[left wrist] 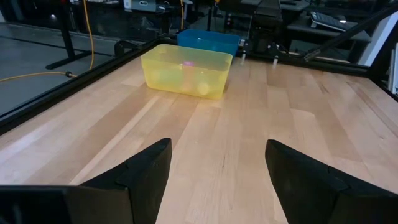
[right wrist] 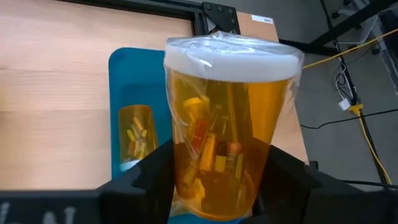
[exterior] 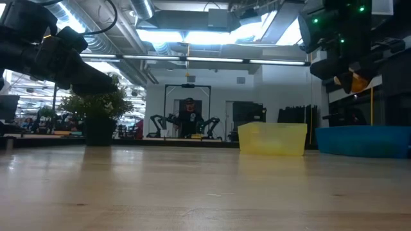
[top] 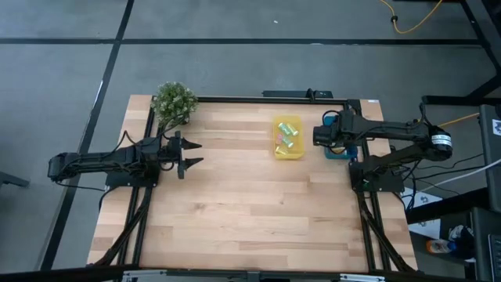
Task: Pick and place medicine bottles into bin by pill shape (circle, oval)
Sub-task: Put the large orange pill bottle into the blue bin, then return to Home Position
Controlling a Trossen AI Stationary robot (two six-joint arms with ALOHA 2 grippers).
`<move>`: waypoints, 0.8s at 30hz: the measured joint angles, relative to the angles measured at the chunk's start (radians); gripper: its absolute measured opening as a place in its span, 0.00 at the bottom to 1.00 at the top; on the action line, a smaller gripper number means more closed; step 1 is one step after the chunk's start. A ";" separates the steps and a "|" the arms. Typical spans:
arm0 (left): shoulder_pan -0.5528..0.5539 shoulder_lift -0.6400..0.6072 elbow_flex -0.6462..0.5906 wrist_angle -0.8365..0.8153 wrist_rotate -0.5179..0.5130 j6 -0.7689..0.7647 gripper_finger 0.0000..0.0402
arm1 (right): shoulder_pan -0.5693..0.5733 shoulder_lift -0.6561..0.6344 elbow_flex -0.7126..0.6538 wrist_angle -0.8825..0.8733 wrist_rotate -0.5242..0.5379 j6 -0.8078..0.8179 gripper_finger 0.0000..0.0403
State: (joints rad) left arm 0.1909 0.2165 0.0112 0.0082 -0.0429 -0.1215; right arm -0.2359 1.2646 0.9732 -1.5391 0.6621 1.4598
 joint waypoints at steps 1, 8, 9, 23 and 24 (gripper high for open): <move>0.000 0.000 0.000 0.000 0.000 0.000 0.63 | -0.001 0.000 0.000 0.003 0.002 0.000 0.47; 0.000 0.000 0.000 0.000 0.000 0.000 0.63 | -0.006 0.000 0.000 0.005 0.003 0.000 0.60; 0.000 0.000 0.000 0.000 0.000 0.000 0.63 | -0.006 0.000 0.000 0.005 0.003 0.000 0.62; 0.000 0.000 0.000 0.000 0.000 0.000 0.63 | -0.006 0.000 0.000 0.020 0.052 0.000 0.69; 0.000 0.000 0.000 0.000 0.000 0.000 0.63 | -0.006 0.000 0.000 0.031 0.052 0.000 0.69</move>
State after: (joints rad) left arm 0.1911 0.2166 0.0109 0.0082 -0.0428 -0.1215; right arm -0.2420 1.2644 0.9734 -1.5082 0.7142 1.4594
